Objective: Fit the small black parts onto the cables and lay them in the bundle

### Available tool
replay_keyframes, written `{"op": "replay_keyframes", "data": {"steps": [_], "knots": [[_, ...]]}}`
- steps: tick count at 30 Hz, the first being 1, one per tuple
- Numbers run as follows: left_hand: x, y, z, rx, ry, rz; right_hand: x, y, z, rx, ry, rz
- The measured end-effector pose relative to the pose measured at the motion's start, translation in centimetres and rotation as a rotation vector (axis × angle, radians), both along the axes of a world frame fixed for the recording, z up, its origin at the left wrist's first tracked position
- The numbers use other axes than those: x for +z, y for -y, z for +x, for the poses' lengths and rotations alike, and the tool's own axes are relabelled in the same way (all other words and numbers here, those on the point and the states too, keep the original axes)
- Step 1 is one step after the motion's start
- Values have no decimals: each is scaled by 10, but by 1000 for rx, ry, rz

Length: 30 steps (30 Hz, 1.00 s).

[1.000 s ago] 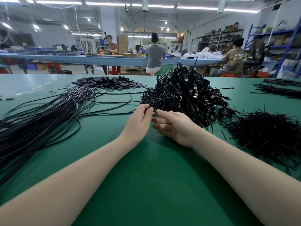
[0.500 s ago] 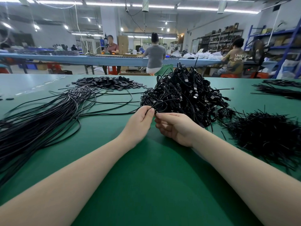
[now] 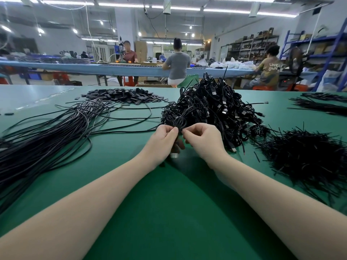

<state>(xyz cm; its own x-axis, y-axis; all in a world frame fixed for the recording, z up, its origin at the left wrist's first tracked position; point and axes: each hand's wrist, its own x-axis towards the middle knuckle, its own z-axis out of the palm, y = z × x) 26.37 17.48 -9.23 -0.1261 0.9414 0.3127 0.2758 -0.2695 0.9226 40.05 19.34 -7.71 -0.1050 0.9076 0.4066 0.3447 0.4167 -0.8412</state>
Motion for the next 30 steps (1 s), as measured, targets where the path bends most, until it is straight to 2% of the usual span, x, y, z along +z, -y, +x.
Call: {"op": "replay_keyframes", "data": {"steps": [2, 3, 6, 12, 17, 21, 25, 30], "knots": [[3, 1, -3, 1, -104, -66, 0, 3, 3, -72, 159, 205], [3, 2, -4, -44, -90, -82, 0, 4, 5, -80, 231, 287], [4, 6, -5, -72, 11, -62, 0, 6, 8, -75, 405, 469], [10, 13, -5, 40, 248, -8, -1, 15, 1, -95, 523, 746], [3, 8, -9, 17, 295, 13, -1, 16, 0, -158, 504, 758], [6, 9, -8, -61, 306, -23, -2, 16, 1, -180, 571, 800], [6, 8, -11, -193, 335, -87, -2, 12, 5, -189, 519, 697], [1, 10, -10, -241, 271, -27, -4, 9, 7, -159, 434, 619]]}}
